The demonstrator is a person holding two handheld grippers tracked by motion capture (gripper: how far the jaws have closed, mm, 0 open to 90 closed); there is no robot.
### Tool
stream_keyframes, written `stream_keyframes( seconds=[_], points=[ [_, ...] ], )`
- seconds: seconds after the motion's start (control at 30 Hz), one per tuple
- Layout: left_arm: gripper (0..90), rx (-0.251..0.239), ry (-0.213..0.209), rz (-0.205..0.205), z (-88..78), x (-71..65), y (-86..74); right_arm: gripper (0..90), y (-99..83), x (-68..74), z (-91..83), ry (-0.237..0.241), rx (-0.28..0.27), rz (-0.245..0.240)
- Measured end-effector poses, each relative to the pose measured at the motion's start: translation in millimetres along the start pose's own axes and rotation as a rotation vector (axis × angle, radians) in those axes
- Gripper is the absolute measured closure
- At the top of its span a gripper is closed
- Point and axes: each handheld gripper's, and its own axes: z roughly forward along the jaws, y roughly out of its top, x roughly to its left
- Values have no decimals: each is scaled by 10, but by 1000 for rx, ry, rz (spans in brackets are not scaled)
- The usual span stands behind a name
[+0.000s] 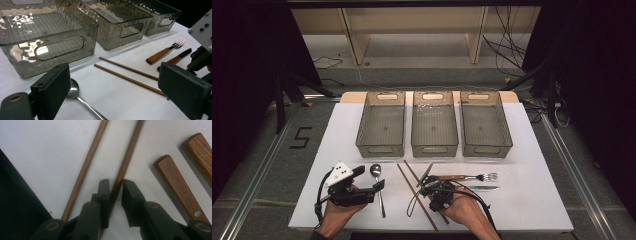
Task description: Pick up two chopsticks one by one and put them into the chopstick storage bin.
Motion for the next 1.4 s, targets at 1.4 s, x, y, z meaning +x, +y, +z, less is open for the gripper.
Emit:
stream_keyframes(
  seconds=[1.4],
  points=[
    [107,-20,15,-17,-25,32,10,851,0,-248,-405,92,-196,64]
  ],
)
